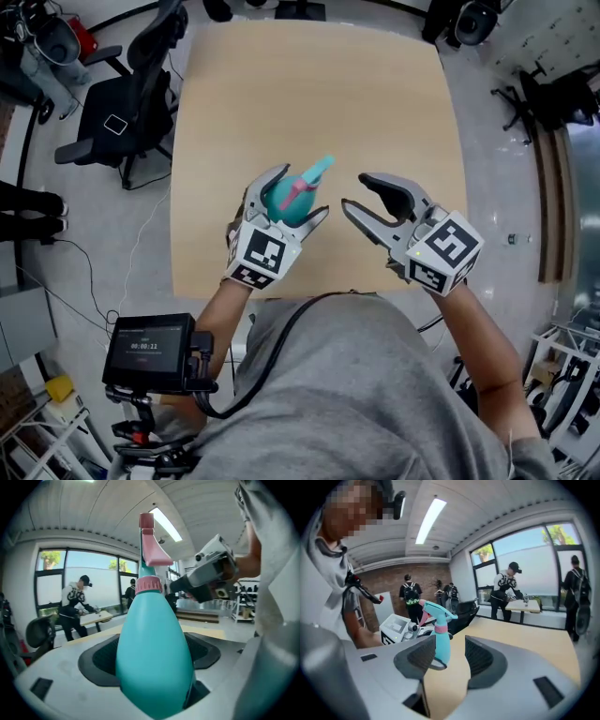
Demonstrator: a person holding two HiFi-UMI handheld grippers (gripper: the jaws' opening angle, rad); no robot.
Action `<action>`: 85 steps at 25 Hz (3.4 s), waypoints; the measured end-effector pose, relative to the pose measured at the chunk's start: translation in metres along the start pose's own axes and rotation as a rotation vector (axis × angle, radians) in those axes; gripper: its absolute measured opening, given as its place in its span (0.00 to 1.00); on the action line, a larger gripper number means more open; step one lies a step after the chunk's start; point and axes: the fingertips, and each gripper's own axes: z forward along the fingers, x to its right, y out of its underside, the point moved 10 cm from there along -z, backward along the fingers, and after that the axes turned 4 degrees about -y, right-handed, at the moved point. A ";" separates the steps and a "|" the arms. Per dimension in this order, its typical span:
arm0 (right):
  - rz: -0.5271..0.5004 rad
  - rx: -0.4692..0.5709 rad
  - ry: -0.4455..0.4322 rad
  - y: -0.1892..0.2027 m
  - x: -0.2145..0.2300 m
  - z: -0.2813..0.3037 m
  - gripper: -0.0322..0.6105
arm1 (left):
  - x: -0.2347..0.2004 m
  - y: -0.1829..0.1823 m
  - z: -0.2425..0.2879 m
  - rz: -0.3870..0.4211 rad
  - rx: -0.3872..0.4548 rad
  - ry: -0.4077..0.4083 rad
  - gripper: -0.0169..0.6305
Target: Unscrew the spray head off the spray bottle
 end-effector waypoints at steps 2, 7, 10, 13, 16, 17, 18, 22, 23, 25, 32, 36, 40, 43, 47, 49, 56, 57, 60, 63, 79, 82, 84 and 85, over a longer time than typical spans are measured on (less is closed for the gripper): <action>0.080 0.027 0.055 0.007 -0.007 0.007 0.33 | -0.003 -0.002 0.002 0.012 -0.010 -0.112 0.66; 0.069 0.100 0.130 -0.003 -0.020 0.027 0.33 | 0.008 -0.018 0.014 0.063 0.016 -0.190 0.66; 0.037 0.118 0.177 -0.006 -0.019 0.033 0.33 | 0.017 -0.023 0.021 0.095 0.019 -0.195 0.66; 0.050 0.134 0.208 -0.004 -0.017 0.035 0.33 | 0.022 -0.023 0.022 0.129 0.014 -0.210 0.66; 0.068 0.138 0.214 -0.001 -0.020 0.036 0.32 | 0.024 -0.020 0.021 0.164 0.002 -0.220 0.66; 0.076 0.139 0.207 0.000 -0.020 0.036 0.32 | 0.024 -0.019 0.020 0.160 0.006 -0.210 0.66; 0.083 0.141 0.192 0.000 -0.020 0.036 0.31 | 0.024 -0.018 0.019 0.144 0.018 -0.189 0.66; 0.089 0.169 0.065 -0.002 -0.018 0.029 0.27 | 0.025 -0.017 0.013 0.047 0.095 0.045 0.66; 0.076 0.176 0.020 -0.003 -0.019 0.027 0.26 | 0.024 -0.018 0.011 0.015 0.118 0.137 0.66; 0.030 0.180 -0.091 -0.006 -0.021 0.020 0.26 | 0.022 -0.022 0.002 -0.056 0.186 0.327 0.66; -0.068 0.155 -0.654 -0.039 -0.035 0.004 0.26 | 0.031 -0.046 -0.035 -0.102 0.348 0.857 0.66; -0.044 0.111 -0.908 -0.042 -0.035 0.004 0.26 | 0.042 -0.051 -0.043 -0.137 0.321 1.098 0.66; -0.012 0.134 -1.069 -0.043 -0.031 0.001 0.26 | 0.057 -0.055 -0.041 -0.175 0.283 1.278 0.66; 0.011 0.166 -1.051 -0.043 -0.023 -0.004 0.26 | 0.062 -0.052 -0.034 -0.180 0.298 1.237 0.66; 0.002 0.204 -0.901 -0.052 0.003 -0.018 0.26 | 0.061 -0.032 -0.016 -0.118 0.244 1.004 0.66; -0.040 0.208 -0.785 -0.057 0.018 -0.025 0.26 | 0.057 -0.010 0.000 -0.069 0.221 0.826 0.66; -0.119 0.059 -0.405 -0.022 0.080 -0.023 0.26 | 0.050 0.105 0.075 0.005 0.092 0.318 0.66; -0.109 0.012 -0.367 -0.011 0.084 -0.019 0.26 | 0.052 0.117 0.080 0.009 0.073 0.282 0.66; -0.042 -0.160 -0.250 0.031 0.094 -0.004 0.26 | 0.064 0.143 0.091 0.021 0.017 0.214 0.66; 0.048 -0.326 -0.152 0.087 0.100 0.016 0.26 | 0.074 0.160 0.095 0.009 -0.022 0.187 0.66; 0.125 -0.726 0.040 0.263 0.094 0.102 0.26 | 0.072 0.198 0.085 -0.097 -0.054 0.144 0.66; 0.133 -0.734 0.044 0.271 0.093 0.108 0.26 | 0.072 0.205 0.082 -0.092 -0.072 0.150 0.66; 0.160 -0.725 0.045 0.274 0.092 0.110 0.26 | 0.072 0.207 0.079 -0.089 -0.080 0.157 0.66; 0.174 -0.719 0.045 0.276 0.091 0.111 0.26 | 0.072 0.208 0.077 -0.088 -0.083 0.165 0.66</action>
